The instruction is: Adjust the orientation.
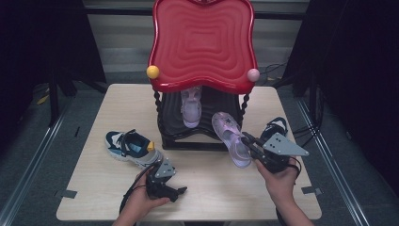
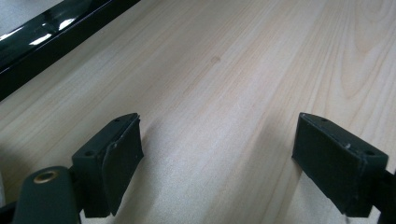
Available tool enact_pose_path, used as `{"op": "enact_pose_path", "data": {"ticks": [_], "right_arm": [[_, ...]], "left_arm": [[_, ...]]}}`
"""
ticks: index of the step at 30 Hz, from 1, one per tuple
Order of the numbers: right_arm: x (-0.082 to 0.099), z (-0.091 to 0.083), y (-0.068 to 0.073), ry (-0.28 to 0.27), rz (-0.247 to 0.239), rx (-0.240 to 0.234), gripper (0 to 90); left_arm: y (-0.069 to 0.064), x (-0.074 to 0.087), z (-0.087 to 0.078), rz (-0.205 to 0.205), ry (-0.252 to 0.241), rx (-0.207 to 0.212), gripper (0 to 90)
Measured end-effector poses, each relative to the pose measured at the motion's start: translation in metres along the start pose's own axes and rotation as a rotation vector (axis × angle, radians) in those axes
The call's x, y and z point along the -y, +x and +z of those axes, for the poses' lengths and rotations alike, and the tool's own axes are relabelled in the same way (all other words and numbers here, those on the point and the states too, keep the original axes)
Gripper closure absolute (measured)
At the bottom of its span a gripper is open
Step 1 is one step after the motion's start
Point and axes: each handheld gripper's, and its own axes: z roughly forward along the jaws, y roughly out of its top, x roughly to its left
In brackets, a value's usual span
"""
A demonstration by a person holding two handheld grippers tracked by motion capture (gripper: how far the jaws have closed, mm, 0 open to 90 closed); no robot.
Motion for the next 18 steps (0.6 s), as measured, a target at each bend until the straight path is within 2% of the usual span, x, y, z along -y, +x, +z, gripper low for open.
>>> {"op": "enact_pose_path", "data": {"ticks": [4, 7, 9, 10, 16, 18], "right_arm": [[-0.002, 0.004, 0.002, 0.001, -0.001, 0.024, 85.0], [-0.004, 0.008, 0.003, -0.007, 0.015, 0.044, 85.1], [-0.005, 0.010, 0.004, -0.010, 0.016, 0.048, 85.0], [-0.006, 0.011, 0.005, -0.009, 0.021, 0.050, 85.0], [-0.008, 0.018, 0.009, -0.005, 0.024, 0.072, 85.0], [-0.008, 0.021, 0.010, -0.003, 0.031, 0.081, 85.0]], "left_arm": [[0.000, 0.000, 0.000, 0.002, 0.001, 0.000, 15.3], [0.000, 0.000, 0.000, 0.000, 0.000, 0.000, 15.3], [-0.001, 0.000, 0.000, -0.011, -0.009, 0.000, 15.3], [0.000, 0.000, 0.000, 0.000, 0.000, 0.000, 15.3], [-0.001, 0.000, 0.000, -0.010, -0.008, -0.001, 15.3], [0.000, 0.000, 0.000, -0.001, 0.000, 0.000, 15.3]]}}
